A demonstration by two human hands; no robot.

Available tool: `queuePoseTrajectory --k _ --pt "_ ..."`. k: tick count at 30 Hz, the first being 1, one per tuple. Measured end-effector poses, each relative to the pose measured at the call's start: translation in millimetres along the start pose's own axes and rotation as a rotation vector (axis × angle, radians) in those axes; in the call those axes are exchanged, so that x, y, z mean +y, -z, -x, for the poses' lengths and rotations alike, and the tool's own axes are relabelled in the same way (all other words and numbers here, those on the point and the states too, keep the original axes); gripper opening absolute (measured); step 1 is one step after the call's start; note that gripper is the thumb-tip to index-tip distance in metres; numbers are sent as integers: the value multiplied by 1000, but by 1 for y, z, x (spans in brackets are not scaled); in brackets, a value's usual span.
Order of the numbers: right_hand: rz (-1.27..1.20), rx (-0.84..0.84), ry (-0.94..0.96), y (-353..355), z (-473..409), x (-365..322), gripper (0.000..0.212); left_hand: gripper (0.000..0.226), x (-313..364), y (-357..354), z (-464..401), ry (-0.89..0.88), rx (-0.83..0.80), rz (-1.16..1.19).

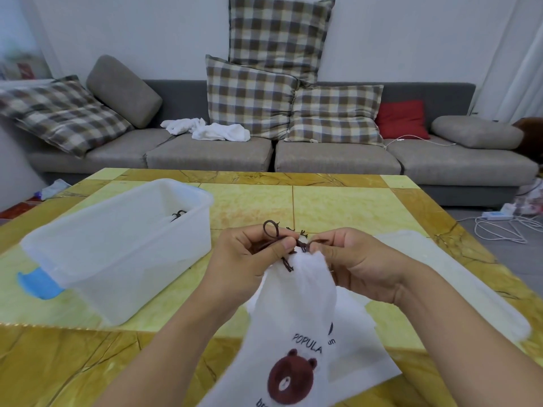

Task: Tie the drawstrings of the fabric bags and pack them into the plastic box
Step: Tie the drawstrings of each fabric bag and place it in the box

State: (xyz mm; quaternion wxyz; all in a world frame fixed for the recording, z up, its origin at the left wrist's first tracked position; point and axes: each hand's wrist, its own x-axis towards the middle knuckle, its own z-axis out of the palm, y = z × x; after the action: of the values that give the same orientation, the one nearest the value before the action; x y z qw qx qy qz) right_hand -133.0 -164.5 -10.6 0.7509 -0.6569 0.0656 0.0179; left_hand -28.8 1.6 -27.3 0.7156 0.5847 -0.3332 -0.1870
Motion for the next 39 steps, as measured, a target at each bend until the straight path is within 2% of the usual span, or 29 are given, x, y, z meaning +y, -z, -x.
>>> queuePoseTrajectory --k 4,9,13,16,18,22,27,30,32,34,36,39 --pt "-50 19 -9 4 -1 4 24 20 1 5 0 -25 -47 -26" --pt "-339 -11 -84 -5 -9 8 36 19 4 3 3 -113 -100 -71" --pt "-277 85 -117 -8 -10 8 36 22 5 2 5 -163 -112 -150" --pt "-185 130 -105 -4 -10 9 26 24 1 4 3 -200 -65 -249" --pt "-135 143 -72 -2 -10 8 27 24 -2 6 2 -208 -37 -293" --pt "-178 203 -12 0 -13 8 15 25 -4 5 2 -229 -37 -324" --pt "-303 180 -108 -3 -14 8 42 23 -7 2 1 -275 7 -359" --pt "-380 115 -160 -2 -12 5 24 29 -4 1 3 -330 33 -365" --pt "-411 103 -184 -1 -10 2 22 32 -3 1 3 -365 54 -376" --pt "-342 103 -198 -2 -7 -1 24 29 -3 -1 3 -388 57 -393" --pt "-165 98 -207 -7 -4 -4 26 25 -4 -3 4 -385 50 -399" --pt "51 77 -136 -14 -3 -4 27 24 -5 -3 5 -359 33 -387"
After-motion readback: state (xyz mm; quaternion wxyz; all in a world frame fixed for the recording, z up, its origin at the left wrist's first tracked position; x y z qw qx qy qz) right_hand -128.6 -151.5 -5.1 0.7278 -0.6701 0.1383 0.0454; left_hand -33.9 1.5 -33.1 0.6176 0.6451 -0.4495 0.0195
